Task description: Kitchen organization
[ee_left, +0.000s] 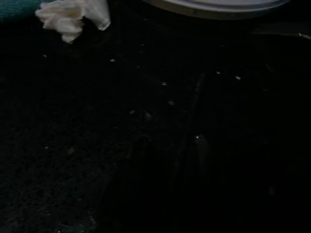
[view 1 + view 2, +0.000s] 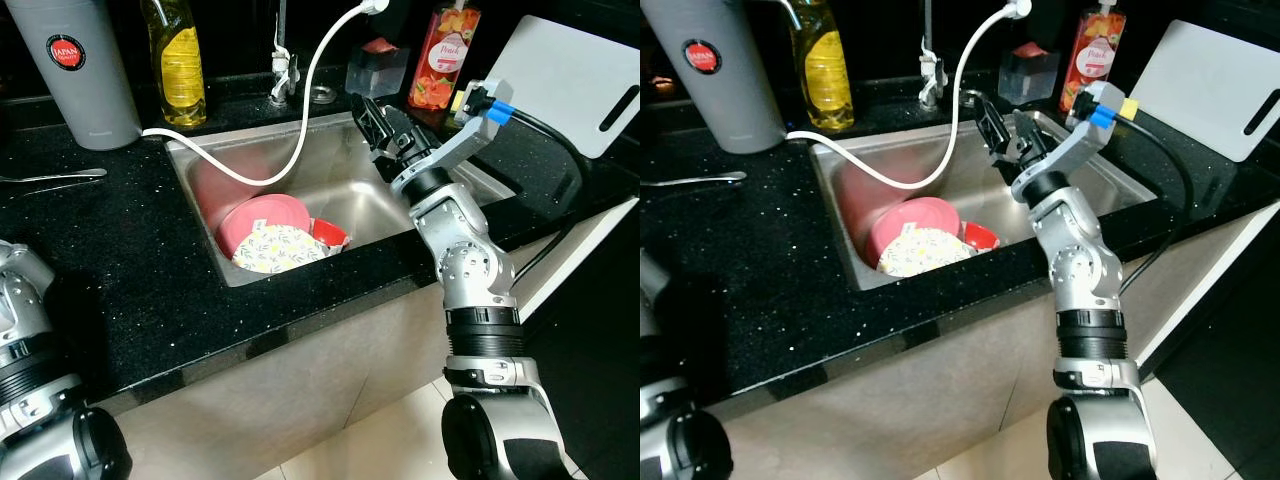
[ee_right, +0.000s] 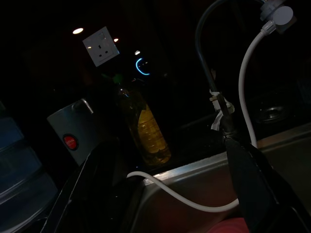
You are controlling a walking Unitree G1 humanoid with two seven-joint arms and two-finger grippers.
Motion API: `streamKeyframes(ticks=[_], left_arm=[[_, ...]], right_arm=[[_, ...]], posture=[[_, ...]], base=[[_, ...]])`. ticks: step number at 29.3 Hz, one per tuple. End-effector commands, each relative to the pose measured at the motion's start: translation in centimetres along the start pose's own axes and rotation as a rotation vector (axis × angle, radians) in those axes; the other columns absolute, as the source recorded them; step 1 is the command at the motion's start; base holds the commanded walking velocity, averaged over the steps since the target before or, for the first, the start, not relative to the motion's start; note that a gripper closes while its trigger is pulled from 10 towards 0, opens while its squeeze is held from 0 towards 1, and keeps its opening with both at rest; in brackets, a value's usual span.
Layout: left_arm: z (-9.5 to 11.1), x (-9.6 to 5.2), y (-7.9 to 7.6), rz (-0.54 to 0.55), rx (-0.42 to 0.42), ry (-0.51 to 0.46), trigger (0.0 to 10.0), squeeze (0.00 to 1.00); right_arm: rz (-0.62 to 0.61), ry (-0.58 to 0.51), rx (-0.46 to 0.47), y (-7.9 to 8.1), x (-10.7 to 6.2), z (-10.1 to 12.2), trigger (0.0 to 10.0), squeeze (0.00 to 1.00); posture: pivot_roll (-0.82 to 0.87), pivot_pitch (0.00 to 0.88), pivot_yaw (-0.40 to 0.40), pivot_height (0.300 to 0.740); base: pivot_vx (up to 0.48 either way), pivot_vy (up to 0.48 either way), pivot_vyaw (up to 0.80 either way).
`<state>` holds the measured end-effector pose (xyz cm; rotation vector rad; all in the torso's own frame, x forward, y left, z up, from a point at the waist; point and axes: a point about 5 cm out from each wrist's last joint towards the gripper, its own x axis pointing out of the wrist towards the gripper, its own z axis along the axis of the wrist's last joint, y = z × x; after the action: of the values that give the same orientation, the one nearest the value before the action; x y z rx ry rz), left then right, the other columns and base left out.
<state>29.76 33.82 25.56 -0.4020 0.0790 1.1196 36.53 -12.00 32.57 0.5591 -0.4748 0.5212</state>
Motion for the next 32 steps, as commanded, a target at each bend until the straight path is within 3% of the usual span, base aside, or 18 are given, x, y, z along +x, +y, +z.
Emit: streamKeyframes(ticks=[1, 7, 13, 14, 15, 16, 17, 23, 26, 28, 32], left_arm=[[-2.3, 0.3, 0.1, 0.003, 0.033, 0.109, 0.0, 0.0], [-2.4, 0.3, -0.1, -0.012, 0.109, 0.092, 0.0, 0.0], [-2.5, 0.2, -0.4, -0.028, 0.094, 0.095, 0.0, 0.0], [-2.2, 0.0, -0.8, -0.063, 0.081, 0.077, 3.7, 0.0], [-1.9, -0.2, -1.4, -0.104, 0.067, 0.066, 8.7, 0.0], [-1.8, -0.4, -1.7, -0.131, 0.057, 0.06, 8.7, 0.0], [-1.5, -0.6, -2.1, -0.154, 0.072, 0.042, 10.0, 0.0], [-1.1, -1.8, -3.9, -0.284, 0.096, -0.007, 10.0, 0.0], [-1.3, -2.7, -5.2, -0.395, 0.162, -0.027, 10.0, 0.0], [-2.1, -3.7, -6.4, -0.506, 0.209, 0.02, 10.0, 0.0], [-2.9, -4.8, -7.5, -0.615, 0.224, 0.068, 10.0, 0.0]], right_arm=[[0.004, -0.015, 0.008, 0.2, -0.1, 0.4, 10.0, 0.0], [-0.002, -0.018, 0.01, 0.1, -0.1, 0.4, 10.0, 0.0], [-0.004, -0.019, 0.012, 0.0, -0.1, 0.5, 10.0, 0.0], [-0.004, -0.018, 0.012, 0.0, -0.1, 0.5, 10.0, 0.0], [-0.004, -0.018, 0.013, -0.1, -0.1, 0.5, 10.0, 0.0], [-0.004, -0.017, 0.013, -0.1, -0.1, 0.5, 10.0, 0.0], [-0.004, -0.016, 0.013, -0.1, -0.1, 0.4, 10.0, 0.0], [-0.002, -0.016, 0.014, 0.0, -0.1, 0.4, 10.0, 0.0], [-0.001, -0.017, 0.014, 0.0, -0.1, 0.4, 10.0, 0.0], [-0.001, -0.018, 0.014, 0.0, -0.1, 0.4, 10.0, 0.0], [-0.001, -0.018, 0.014, 0.0, 0.0, 0.4, 10.0, 0.0]], posture=[[-0.08, 0.146, -0.033, 0.74], [-0.08, 0.147, -0.033, 0.74], [-0.08, 0.149, -0.033, 0.74], [-0.08, 0.149, -0.035, 0.74], [-0.08, 0.149, -0.036, 0.74], [-0.08, 0.149, -0.036, 0.74], [-0.08, 0.149, -0.035, 0.74], [-0.08, 0.149, -0.035, 0.74], [-0.08, 0.148, -0.035, 0.74], [-0.08, 0.148, -0.035, 0.74], [-0.09, 0.146, -0.035, 0.74]], base=[[0.0, 0.0, 0.0], [0.0, 0.0, 0.0], [0.0, 0.0, 0.0], [0.0, 0.0, 0.0], [0.0, 0.0, 0.0], [0.0, 0.0, 0.0], [0.0, 0.0, 0.0], [0.0, 0.0, 0.0], [0.0, 0.0, 0.0], [0.0, 0.0, 0.0], [0.0, 0.0, 0.0]])
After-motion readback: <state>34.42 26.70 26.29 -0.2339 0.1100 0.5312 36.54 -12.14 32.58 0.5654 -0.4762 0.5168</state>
